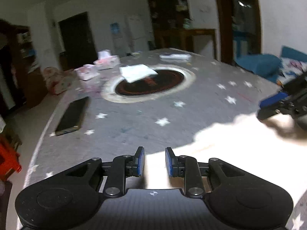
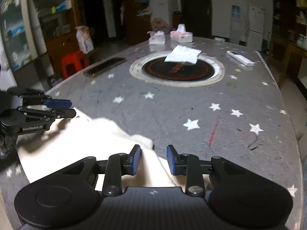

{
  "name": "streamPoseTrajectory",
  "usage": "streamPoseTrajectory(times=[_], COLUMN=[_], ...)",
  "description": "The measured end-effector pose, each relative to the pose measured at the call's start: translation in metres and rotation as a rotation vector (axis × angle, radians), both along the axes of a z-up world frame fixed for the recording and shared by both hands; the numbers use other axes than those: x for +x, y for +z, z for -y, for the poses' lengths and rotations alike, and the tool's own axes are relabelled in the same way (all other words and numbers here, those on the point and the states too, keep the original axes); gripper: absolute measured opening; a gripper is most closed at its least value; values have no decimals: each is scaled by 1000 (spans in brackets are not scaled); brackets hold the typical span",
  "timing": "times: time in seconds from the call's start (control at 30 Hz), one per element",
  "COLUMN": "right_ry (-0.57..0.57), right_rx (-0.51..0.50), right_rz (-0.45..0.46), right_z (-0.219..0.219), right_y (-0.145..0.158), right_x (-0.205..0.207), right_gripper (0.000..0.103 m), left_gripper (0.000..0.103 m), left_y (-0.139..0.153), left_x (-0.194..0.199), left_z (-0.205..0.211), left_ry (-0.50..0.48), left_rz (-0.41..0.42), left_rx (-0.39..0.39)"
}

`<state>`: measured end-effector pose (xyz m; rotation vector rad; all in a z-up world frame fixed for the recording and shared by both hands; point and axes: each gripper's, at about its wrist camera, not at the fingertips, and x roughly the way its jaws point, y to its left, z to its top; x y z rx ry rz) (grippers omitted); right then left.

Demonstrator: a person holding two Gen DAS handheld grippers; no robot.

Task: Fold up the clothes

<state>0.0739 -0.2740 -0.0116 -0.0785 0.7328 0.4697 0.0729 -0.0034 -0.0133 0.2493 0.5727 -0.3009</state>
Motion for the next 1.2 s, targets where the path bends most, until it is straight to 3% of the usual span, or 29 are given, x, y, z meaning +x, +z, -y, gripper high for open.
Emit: streamPoseTrajectory(times=[0.2, 0.4, 0.6, 0.77, 0.9, 1.0, 1.2], right_ry=[54, 65, 13, 11, 13, 20, 25], right_rx=[65, 78, 82, 70, 68, 63, 35], right_rz=[10, -43, -62, -48, -40, -40, -10], right_z=[-19, -45, -49, -51, -53, -54, -57], right_y=[16, -1, -15, -19, -21, -20, -12], right_x=[-8, 5, 17, 17, 18, 19, 11], right_gripper=[28, 28, 28, 29, 32, 35, 42], left_gripper=[23, 24, 27, 26, 16, 7, 6], left_y=[17, 10, -6, -7, -12, -10, 0], left_x=[-31, -46, -23, -11, -10, -12, -9], left_z=[-6, 3, -6, -21, -26, -19, -18], left_ry=[-72, -147, -124, -49, -59, -75, -86], left_rz=[-14, -45, -85, -78, -82, -49, -8], left_rx=[-96, -84, -75, -93, -82, -19, -13])
